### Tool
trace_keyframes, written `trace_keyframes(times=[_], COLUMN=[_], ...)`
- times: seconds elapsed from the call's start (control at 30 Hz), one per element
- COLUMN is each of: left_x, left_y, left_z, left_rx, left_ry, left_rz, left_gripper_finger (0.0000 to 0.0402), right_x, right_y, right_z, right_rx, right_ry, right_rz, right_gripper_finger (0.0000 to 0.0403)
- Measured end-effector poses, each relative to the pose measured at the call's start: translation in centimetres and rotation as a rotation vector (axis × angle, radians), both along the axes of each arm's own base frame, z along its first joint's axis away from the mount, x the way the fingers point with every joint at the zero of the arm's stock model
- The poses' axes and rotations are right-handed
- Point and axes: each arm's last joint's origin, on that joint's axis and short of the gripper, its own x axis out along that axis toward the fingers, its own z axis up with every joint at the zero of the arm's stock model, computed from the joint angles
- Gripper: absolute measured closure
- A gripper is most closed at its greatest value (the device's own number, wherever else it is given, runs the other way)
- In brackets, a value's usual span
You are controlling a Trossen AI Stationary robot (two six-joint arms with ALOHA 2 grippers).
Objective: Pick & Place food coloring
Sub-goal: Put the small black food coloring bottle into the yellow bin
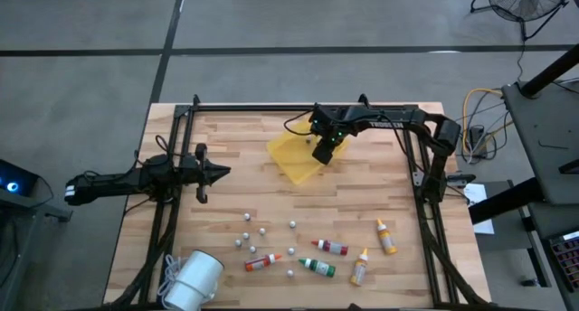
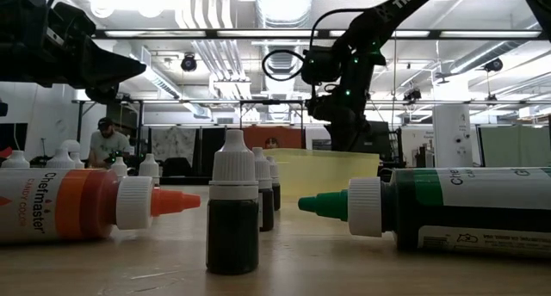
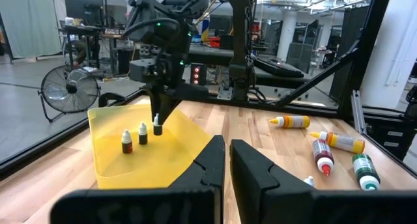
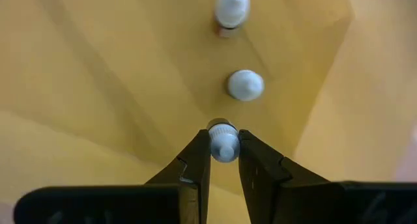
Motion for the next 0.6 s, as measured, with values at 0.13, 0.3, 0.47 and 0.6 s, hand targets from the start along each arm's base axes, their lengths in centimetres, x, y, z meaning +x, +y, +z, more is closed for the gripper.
trace_keyframes(times=[0.13,0.3,0.47,0.6], left_x=[0.0,0.0,0.0,0.0], left_y=[0.0,0.0,0.0,0.0], left_z=[0.0,0.0,0.0,0.0], left_rx=[0.000,0.000,0.000,0.000], left_ry=[0.000,0.000,0.000,0.000], left_rz=[-0.001,-0.001,-0.001,0.000], left_gripper_finger=[0.0402,0.0402,0.0402,0.0402], right_x=[-0.1,-0.2,-0.3,-0.4], right_y=[-0.2,-0.1,-0.1,0.0], right_z=[0.0,-0.2,-0.7,-1.1], right_rx=[0.005,-0.004,-0.007,-0.001], right_ry=[-0.005,0.003,-0.015,-0.026], right_rz=[-0.041,-0.058,-0.078,-0.088], right_gripper_finger=[0.0348,0.0348,0.0348,0.0348])
